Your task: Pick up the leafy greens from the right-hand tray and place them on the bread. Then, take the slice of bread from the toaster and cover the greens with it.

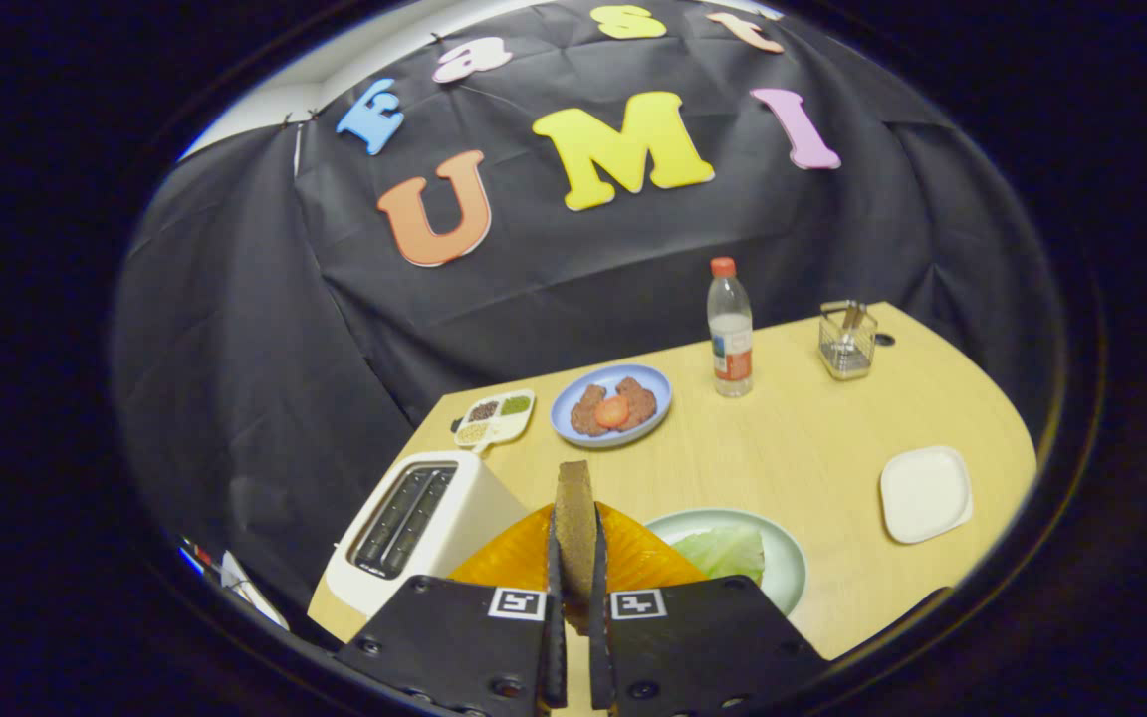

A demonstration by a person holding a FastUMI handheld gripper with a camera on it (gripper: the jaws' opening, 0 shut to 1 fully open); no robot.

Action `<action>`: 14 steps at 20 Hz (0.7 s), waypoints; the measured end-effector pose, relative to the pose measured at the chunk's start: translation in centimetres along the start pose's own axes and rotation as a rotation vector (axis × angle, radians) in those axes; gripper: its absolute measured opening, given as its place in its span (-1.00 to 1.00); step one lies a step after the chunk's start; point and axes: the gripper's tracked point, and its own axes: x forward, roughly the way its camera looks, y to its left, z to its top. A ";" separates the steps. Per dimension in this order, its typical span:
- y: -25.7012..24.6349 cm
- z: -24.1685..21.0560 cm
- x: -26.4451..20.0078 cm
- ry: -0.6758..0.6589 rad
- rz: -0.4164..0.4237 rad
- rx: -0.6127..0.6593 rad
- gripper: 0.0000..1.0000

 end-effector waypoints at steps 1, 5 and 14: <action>-0.9 -0.8 0.7 0.012 -0.010 0.023 -0.82; -3.7 -2.3 2.5 0.016 -0.022 0.102 -0.82; -9.1 -4.4 3.4 0.022 -0.069 0.117 -0.81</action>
